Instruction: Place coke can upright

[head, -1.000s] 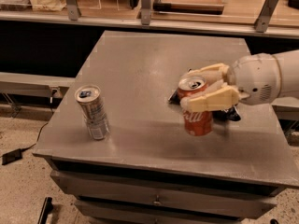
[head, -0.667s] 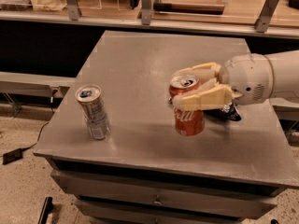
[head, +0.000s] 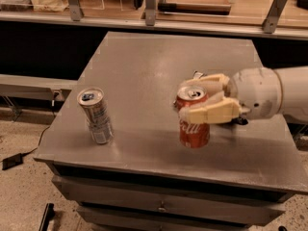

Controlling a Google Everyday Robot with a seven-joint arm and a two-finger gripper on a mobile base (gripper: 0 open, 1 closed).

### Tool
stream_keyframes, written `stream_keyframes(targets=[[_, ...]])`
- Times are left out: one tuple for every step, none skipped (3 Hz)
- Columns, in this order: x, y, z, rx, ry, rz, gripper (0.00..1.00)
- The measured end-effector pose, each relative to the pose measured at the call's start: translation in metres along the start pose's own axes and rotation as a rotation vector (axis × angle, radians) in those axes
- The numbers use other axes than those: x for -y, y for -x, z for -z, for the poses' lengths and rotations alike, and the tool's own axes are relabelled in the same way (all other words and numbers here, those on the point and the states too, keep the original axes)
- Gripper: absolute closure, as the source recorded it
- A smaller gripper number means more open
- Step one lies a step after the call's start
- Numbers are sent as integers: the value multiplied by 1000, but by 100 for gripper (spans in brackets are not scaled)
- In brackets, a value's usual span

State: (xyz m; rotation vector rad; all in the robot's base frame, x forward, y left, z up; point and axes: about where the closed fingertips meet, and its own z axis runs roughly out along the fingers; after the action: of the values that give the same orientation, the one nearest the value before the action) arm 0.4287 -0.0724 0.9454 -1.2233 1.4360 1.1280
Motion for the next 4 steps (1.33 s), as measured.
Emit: stream_keyframes(targets=[[-21,-22,-6,101,-37,61,100],[-21,-21,-7,99,-35,55,100],[-22,-20,-9,98,-31,57,85],[-21,-21,-9,156,-38,78,62]])
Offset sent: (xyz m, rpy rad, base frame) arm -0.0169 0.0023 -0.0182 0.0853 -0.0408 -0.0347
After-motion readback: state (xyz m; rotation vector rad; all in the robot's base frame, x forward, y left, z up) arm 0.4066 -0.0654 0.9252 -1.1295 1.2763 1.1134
